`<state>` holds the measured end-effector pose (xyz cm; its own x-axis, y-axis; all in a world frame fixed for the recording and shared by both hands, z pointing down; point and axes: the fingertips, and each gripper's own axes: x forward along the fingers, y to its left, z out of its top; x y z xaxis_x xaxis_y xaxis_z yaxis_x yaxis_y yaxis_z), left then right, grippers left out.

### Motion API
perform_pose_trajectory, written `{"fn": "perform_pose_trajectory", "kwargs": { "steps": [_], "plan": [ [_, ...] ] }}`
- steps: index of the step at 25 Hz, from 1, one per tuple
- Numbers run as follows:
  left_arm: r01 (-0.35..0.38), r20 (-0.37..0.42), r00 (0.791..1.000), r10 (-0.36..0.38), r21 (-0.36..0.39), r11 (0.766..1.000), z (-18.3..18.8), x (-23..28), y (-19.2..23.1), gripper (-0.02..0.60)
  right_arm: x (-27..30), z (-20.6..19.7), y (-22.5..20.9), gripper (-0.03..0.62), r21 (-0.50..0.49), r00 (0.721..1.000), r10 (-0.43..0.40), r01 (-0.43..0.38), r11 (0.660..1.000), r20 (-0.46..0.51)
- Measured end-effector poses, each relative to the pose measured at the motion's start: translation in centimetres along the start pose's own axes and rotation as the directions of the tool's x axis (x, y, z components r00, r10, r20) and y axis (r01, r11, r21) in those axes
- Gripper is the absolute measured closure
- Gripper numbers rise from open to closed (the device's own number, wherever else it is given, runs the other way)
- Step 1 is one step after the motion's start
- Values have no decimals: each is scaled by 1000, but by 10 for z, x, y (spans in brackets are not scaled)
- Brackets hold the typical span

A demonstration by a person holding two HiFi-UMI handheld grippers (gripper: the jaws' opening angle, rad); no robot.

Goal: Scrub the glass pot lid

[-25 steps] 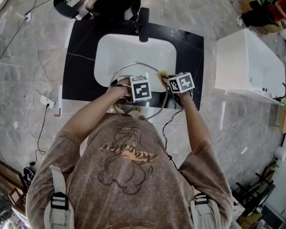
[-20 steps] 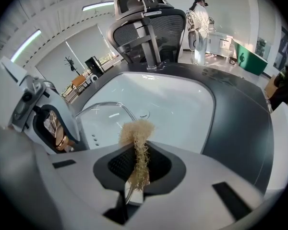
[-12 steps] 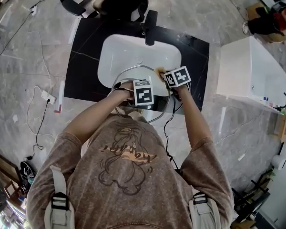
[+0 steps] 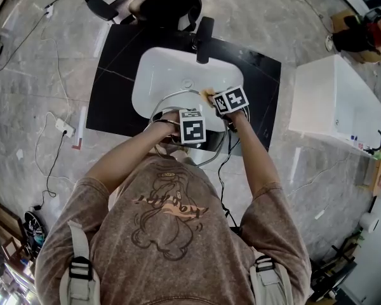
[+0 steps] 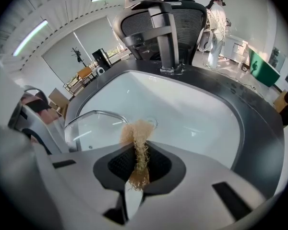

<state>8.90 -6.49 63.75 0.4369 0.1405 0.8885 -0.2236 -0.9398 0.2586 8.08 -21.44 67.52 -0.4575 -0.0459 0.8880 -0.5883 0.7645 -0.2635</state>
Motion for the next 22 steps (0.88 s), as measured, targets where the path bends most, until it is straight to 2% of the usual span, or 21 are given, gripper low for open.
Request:
{"fn": "perform_pose_trajectory", "kwargs": {
  "steps": [7,16,22],
  "plan": [
    [-1,2,1000,1,-2,1000,1,0,-1,403,17,26,20,546,-58,1000,15,-14,998,1],
    [9,1,1000,-9,-2,1000,1,1,0,403,27,38,30,546,-96,1000,23,-24,995,-14],
    [5,1,1000,-5,-2,1000,1,0,-1,403,38,53,57,546,-116,996,84,-83,990,6]
  ]
}}
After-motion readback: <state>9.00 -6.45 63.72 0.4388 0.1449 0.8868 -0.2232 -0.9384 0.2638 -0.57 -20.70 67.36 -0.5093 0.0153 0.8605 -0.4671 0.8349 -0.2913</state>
